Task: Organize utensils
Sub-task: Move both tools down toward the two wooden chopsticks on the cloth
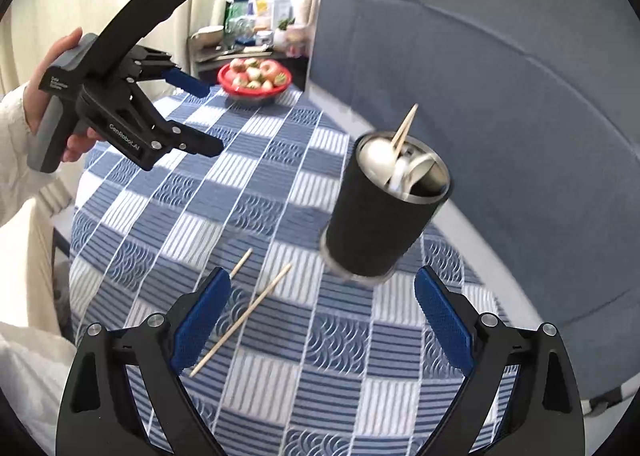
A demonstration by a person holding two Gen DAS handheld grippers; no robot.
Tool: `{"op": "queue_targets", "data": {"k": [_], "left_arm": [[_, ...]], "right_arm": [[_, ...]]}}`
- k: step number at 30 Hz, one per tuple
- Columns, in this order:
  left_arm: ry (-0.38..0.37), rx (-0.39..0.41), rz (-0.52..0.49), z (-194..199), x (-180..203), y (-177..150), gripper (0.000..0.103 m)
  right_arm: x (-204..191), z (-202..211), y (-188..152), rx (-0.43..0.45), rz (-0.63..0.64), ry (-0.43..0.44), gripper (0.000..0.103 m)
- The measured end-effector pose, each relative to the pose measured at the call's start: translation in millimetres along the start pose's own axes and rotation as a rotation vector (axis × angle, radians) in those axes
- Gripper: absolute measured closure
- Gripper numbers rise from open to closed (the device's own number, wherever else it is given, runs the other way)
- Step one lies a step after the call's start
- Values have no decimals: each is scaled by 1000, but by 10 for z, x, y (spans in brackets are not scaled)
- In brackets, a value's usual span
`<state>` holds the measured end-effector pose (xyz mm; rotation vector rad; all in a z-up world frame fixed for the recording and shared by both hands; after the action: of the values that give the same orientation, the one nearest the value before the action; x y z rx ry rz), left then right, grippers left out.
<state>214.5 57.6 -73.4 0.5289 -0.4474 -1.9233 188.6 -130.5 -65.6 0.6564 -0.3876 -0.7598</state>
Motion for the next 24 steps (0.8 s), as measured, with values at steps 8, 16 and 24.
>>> {"op": "queue_targets", "data": {"k": [8, 16, 24], "left_arm": [[-69, -40, 0, -158, 312, -394, 6], [-93, -87, 31, -422, 474, -699, 6], [-103, -148, 70, -643, 594, -951, 6]], "right_arm": [[-206, -58, -354, -57, -9, -3, 14], [-335, -300, -595, -128, -34, 10, 14], [-400, -748, -776, -202, -83, 54, 14]]}}
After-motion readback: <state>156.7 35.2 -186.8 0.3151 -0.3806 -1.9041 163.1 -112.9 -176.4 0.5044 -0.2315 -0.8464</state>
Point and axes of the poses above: each gripper's, at about its wrist camera, not at the fingertips, and z roughly against the way its jaws point, x to its right, y to its top, the point moved 4 cm from there along -z, roughly the way its jaws point, and after that the axes turned 7 degrees about -z, right-handed, at the moved point
